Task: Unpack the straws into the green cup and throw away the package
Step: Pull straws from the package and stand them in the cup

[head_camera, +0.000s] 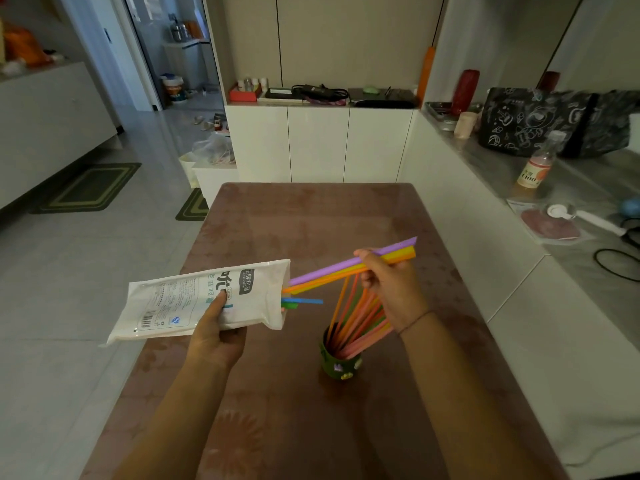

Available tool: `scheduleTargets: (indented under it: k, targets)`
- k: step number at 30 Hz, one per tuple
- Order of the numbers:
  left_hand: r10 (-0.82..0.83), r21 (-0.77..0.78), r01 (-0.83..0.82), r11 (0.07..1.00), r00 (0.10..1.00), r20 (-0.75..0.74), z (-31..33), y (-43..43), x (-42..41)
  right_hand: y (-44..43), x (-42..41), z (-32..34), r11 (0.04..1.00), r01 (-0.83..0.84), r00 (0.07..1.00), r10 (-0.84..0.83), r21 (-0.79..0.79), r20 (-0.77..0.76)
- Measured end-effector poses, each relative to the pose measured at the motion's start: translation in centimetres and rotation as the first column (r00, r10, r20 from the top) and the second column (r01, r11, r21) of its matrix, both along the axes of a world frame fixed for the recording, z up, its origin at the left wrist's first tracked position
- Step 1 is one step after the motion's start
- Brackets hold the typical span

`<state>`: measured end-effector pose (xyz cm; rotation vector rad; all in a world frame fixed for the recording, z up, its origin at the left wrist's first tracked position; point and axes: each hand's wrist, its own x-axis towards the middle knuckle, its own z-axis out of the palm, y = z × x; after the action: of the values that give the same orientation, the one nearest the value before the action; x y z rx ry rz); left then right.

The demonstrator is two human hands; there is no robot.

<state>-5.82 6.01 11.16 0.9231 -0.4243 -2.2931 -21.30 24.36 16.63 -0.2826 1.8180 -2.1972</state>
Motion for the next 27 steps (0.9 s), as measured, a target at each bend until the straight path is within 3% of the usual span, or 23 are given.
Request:
scheduleTargets:
  k: [8,13,17,20,22,27]
  targets:
    - [0.041,0.041,-0.043,0.998,0.998,0.051,-1.5,-1.6,0.8,4.3,-3.0,2.0,0.961,0.034,0.977,0.025,0.274,-0.21]
    - [0.034,0.043,-0.037,0.998,0.998,0.061,-1.9,-1.1,0.4,5.7,-3.5,2.4,0.853,0.049,0.926,0.156,0.519,-0.344]
    - [0.028,0.027,-0.03,0.999,0.997,0.068,-2.0,-0.9,0.0,5.1,-3.2,1.6,0.774,0.029,0.907,0.245,0.632,-0.342]
    - [0.025,0.024,-0.027,0.999,0.997,0.068,-2.1,-0.7,-0.1,4.3,-2.9,0.5,0.721,-0.035,0.9,0.324,0.692,-0.292]
    - [0.027,0.02,-0.028,0.999,0.997,0.069,-2.2,-0.6,0.0,4.1,-2.8,0.2,0.736,-0.045,0.894,0.331,0.675,-0.302]
    - [0.031,0.008,-0.031,0.999,0.998,0.061,-2.1,-0.7,0.1,4.1,-3.2,0.0,0.761,0.058,0.875,0.274,0.647,-0.4]
